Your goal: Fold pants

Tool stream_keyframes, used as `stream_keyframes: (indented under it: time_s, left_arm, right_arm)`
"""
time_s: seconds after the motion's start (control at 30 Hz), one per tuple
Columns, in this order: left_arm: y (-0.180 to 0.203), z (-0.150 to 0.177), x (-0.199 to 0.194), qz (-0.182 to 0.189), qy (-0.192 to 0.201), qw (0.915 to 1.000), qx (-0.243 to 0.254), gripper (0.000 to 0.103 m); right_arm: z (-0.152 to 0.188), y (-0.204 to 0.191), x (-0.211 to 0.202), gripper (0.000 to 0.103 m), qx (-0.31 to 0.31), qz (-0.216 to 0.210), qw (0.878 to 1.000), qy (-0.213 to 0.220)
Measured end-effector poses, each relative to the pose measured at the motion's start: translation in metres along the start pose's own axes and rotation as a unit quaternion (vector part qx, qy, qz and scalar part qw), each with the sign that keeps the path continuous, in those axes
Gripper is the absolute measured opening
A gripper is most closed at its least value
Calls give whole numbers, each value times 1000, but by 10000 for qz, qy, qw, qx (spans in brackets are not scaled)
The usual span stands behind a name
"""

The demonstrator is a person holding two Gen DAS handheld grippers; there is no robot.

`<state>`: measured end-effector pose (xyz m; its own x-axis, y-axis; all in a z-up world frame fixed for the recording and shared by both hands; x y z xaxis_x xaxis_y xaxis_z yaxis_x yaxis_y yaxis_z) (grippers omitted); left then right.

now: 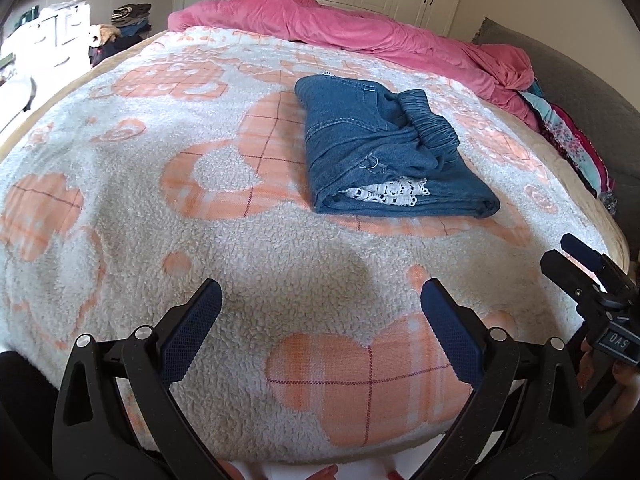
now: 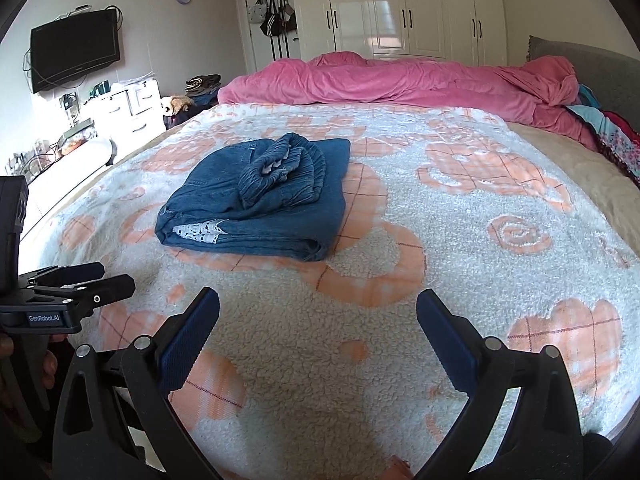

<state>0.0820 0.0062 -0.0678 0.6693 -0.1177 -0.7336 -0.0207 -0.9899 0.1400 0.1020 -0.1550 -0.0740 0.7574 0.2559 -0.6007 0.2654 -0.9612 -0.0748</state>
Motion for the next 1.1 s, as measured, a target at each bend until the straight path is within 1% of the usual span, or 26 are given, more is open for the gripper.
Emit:
stream_keyframes:
  time_s: [0.67, 1.1]
  left_arm:
    - [1, -2, -4, -38, 90, 10000, 17, 94]
    - [2, -3, -5, -60, 81, 9999, 22, 94]
  right_arm:
    - [2, 1, 2, 98, 18, 6, 10000, -72]
    - [3, 1, 1, 98, 82, -46, 9999, -89]
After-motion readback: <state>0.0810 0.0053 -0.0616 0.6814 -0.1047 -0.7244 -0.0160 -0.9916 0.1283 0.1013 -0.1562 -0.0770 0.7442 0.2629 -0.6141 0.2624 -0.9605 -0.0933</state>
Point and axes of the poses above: each gripper's, at about its wrist camera, not at the fingertips, and x roughly the way its jaws point, y to its right, z to its underside, the point moved 5 cm from there along x, roughly the way its jaws point, and after that the axes turned 2 degrees about -z, right-handed, at the moved point
